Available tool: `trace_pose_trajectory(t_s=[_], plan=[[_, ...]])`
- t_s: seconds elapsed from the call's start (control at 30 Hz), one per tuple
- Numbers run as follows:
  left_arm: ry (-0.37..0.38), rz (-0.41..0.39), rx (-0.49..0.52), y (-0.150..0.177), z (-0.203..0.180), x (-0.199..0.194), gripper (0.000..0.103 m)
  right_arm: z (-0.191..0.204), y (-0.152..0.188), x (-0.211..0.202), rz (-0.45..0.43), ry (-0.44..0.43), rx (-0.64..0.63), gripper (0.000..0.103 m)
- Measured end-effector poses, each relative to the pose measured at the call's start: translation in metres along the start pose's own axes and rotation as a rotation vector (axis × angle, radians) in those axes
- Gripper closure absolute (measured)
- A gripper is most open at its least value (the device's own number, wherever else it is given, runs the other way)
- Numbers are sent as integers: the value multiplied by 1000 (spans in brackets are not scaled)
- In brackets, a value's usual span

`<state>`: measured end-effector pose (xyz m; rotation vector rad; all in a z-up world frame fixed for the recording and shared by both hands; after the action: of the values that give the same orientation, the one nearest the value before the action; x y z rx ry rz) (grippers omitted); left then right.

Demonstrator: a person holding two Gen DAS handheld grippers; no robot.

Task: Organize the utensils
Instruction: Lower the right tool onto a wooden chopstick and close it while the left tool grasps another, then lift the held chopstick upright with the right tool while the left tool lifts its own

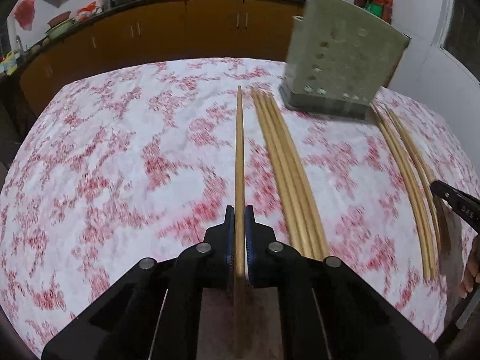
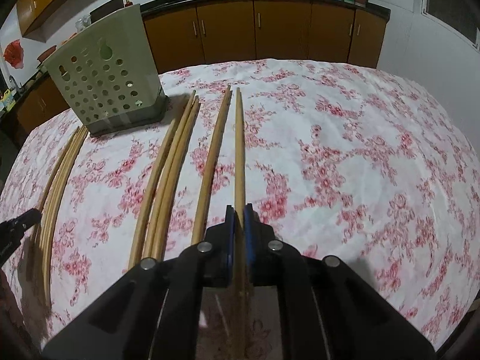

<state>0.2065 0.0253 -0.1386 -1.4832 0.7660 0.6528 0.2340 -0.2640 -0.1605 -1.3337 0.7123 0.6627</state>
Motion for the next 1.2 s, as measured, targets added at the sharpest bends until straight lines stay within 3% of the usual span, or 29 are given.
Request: trace_pose_trajectory(t_s=[0.2, 0.67, 1.03, 1.2], plan=[[-3, -23, -32, -11, 17, 10, 95, -10, -16, 11, -20, 8, 26, 94], [7, -60, 7, 13, 14, -6, 95, -7, 3, -2, -72, 10, -6, 93], [1, -60, 6, 13, 15, -7, 95, -11, 4, -4, -79, -7, 17, 95], [13, -87, -14, 3, 18, -20, 95, -15, -11, -39, -178, -36, 30, 95]])
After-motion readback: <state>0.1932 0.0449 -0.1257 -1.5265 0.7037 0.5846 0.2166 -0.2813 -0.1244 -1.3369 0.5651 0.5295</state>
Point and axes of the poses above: each gripper's, at about its wrist camera, not at the fingertips, and x roughly the way its jaws point, z to its left, y to its underside, the point moved 5 cm from there along x, roughly the way its jaws point, and after that the axes turned 2 degrees about -z, right-handed, at the moved point
